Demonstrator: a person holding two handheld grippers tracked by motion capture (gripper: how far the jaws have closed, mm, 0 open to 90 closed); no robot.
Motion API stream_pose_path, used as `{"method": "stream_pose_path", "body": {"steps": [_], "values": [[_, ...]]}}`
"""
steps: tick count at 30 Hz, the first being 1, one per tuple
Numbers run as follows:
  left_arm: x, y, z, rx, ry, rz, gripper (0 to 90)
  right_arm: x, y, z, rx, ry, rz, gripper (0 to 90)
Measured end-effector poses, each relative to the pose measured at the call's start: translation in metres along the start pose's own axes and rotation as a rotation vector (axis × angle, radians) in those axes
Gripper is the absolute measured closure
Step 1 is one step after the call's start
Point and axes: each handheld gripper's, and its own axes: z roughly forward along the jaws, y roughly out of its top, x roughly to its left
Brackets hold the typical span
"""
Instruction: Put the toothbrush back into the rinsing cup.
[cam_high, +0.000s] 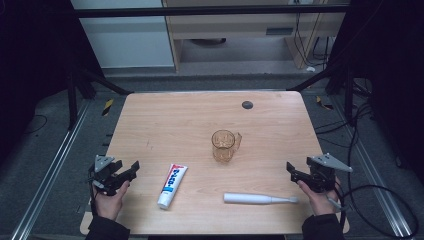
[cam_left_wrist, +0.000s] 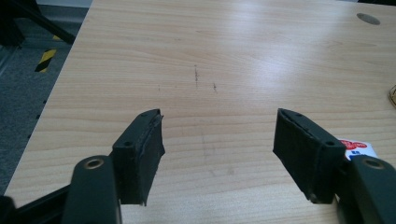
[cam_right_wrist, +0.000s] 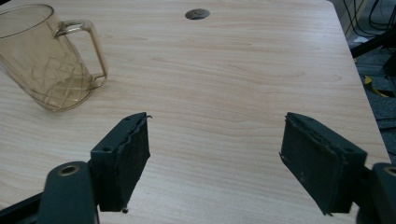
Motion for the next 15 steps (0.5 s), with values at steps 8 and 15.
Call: {"method": "stream_pose_path", "body": {"steps": [8, 15], "values": [[-0.001, -0.002, -0.002, 0.015, -0.008, 0.002, 37.2, 0.013, -0.002, -0.006, 0.026, 0.032, -0.006, 40.8], [-0.004, -0.004, 0.0, 0.032, -0.007, 0.023, 37.1, 0.026, -0.004, -0.008, 0.062, 0.051, -0.024, 53.1]]}}
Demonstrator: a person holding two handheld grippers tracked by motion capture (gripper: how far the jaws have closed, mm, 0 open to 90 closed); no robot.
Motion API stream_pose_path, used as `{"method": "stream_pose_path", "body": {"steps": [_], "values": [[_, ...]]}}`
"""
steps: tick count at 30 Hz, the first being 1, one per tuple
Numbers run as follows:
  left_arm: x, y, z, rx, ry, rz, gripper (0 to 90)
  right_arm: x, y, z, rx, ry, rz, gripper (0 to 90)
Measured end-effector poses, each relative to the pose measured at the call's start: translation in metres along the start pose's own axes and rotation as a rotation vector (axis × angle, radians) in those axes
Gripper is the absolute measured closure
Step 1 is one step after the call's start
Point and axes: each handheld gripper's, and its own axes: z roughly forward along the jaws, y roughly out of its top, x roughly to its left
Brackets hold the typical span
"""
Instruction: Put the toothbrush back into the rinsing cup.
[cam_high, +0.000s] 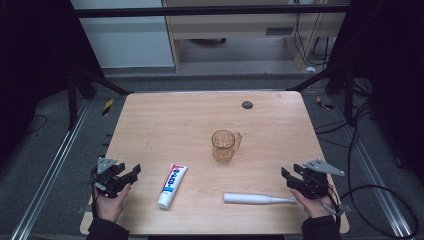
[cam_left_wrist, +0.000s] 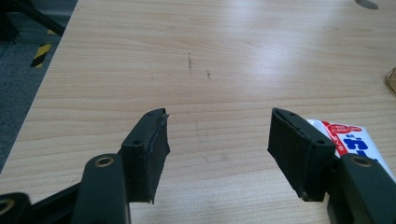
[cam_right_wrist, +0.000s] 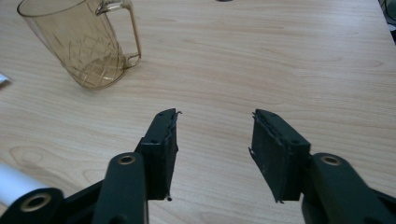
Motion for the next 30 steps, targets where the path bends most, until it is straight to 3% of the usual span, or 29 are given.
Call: {"method": "stream_pose_path", "body": {"steps": [9, 18, 26, 30], "values": [[-0.002, -0.002, 0.002, 0.017, -0.003, 0.018, 37.2, 0.006, -0.007, -0.002, 0.038, 0.067, -0.027, 66.6], [-0.005, -0.003, 0.003, 0.027, 0.0, 0.034, 37.3, 0.01, -0.017, -0.008, 0.065, 0.098, -0.048, 75.7], [-0.006, -0.003, 0.004, 0.034, 0.0, 0.041, 37.3, 0.015, -0.026, -0.012, 0.11, 0.137, -0.061, 84.9], [-0.006, -0.003, 0.004, 0.037, 0.0, 0.044, 37.4, 0.018, -0.034, -0.013, 0.163, 0.153, -0.067, 89.8]]}}
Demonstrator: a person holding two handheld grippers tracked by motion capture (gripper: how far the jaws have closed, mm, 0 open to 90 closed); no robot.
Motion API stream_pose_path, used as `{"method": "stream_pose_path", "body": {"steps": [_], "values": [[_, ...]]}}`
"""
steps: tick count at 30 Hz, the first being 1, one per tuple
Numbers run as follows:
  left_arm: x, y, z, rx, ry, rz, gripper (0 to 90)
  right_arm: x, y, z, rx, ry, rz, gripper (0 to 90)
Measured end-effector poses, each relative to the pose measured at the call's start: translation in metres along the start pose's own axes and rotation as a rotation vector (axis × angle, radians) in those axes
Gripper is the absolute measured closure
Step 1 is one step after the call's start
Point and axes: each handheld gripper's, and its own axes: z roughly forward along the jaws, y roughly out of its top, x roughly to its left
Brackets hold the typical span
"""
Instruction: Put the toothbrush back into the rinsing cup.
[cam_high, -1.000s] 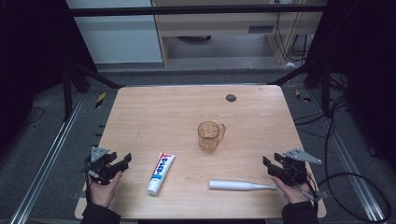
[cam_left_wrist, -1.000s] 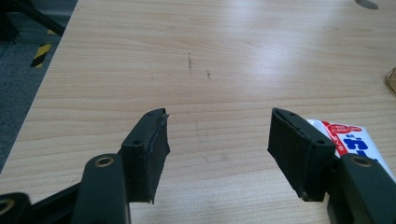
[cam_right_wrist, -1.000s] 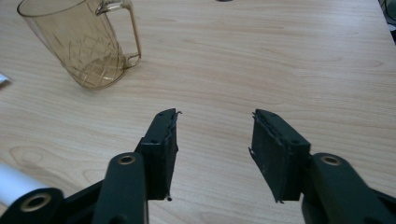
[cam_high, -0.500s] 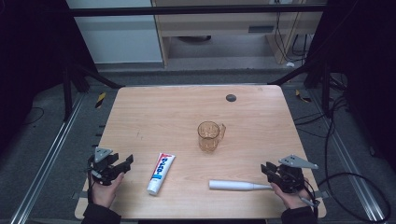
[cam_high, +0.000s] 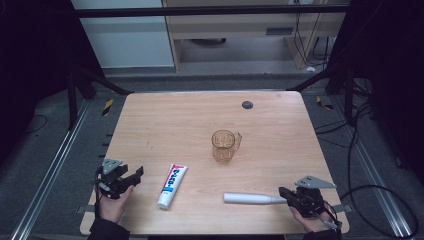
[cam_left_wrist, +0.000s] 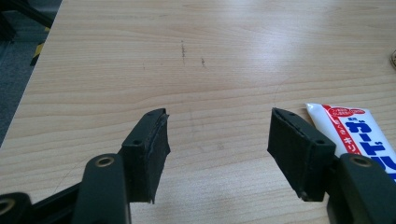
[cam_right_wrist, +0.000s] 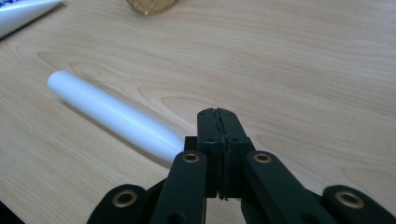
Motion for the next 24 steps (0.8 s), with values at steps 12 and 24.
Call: {"method": "stream_pose_path", "body": {"steps": [12, 24], "values": [[-0.002, 0.0, 0.001, 0.015, 0.025, 0.046, 37.5, 0.003, -0.013, 0.005, 0.073, 0.019, 0.002, 90.0], [-0.003, 0.0, 0.002, 0.027, 0.027, 0.061, 37.5, 0.004, -0.015, 0.01, 0.104, 0.0, -0.004, 90.0]]}}
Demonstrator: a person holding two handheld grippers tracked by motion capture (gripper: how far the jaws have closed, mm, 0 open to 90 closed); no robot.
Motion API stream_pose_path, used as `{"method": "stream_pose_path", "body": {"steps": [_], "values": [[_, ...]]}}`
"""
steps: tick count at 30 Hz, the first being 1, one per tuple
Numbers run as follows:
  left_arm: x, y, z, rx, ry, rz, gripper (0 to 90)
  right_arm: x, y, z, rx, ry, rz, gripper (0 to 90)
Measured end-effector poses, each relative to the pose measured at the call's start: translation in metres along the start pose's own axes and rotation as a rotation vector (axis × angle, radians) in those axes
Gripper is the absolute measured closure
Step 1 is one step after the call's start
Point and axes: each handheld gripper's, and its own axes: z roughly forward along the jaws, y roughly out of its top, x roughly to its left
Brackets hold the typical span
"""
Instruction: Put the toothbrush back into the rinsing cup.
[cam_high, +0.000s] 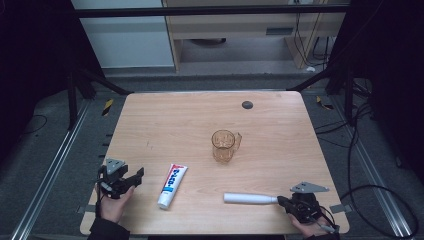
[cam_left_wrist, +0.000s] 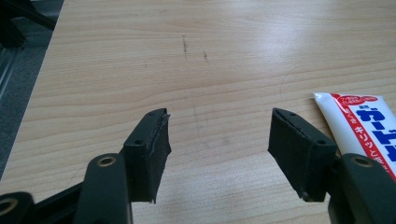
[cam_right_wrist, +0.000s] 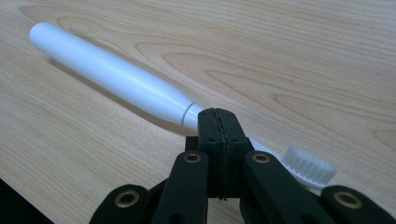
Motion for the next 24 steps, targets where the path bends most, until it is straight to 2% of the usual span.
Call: {"method": "stream_pose_path", "body": {"steps": [15, 24], "values": [[0.0, 0.0, 0.001, 0.005, 0.003, 0.006, 37.1, -0.003, 0.003, 0.006, 0.015, -0.039, 0.008, 90.0], [-0.001, 0.0, 0.001, 0.01, 0.004, 0.014, 37.4, -0.004, 0.007, 0.011, 0.021, -0.043, 0.002, 90.0]]}}
